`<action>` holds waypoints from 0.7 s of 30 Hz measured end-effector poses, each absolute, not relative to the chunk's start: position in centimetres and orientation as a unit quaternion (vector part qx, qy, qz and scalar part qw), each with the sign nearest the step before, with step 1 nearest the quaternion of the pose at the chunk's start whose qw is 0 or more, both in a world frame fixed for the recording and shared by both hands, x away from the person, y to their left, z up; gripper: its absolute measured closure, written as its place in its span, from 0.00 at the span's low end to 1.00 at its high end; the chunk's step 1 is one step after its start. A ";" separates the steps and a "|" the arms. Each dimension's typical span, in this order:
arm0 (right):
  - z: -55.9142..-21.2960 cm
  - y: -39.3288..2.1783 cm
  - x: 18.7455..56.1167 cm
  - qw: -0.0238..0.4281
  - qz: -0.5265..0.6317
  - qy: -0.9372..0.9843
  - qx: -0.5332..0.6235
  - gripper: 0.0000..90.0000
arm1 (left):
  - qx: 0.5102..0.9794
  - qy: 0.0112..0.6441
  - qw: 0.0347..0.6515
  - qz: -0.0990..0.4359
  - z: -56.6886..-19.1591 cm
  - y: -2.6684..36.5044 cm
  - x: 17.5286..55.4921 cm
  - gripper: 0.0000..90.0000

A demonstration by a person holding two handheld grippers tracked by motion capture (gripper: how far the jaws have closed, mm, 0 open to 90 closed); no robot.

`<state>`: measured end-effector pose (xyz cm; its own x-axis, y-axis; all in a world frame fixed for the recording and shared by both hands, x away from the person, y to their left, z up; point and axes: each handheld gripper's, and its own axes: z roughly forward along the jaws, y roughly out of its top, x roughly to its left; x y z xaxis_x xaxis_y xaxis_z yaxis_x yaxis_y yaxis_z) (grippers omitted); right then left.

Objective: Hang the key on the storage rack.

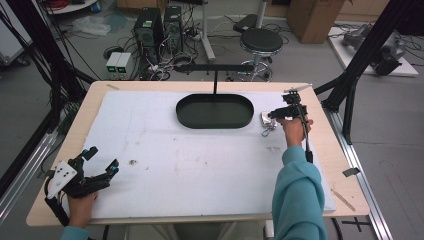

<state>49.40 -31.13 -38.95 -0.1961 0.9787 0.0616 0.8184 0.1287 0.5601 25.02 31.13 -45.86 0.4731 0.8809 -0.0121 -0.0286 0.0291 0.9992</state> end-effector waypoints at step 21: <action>-40.6 -30.6 50.1 0.131 0.198 0.723 0.648 0.59 | 0.593 0.359 0.621 0.366 -45.9 31.1 25.0 0.15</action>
<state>50.09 -30.57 -40.61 -0.1256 0.9898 0.0670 0.8855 0.0814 0.4574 25.03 31.11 -45.85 0.4733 0.8808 -0.0119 -0.0284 0.0288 0.9992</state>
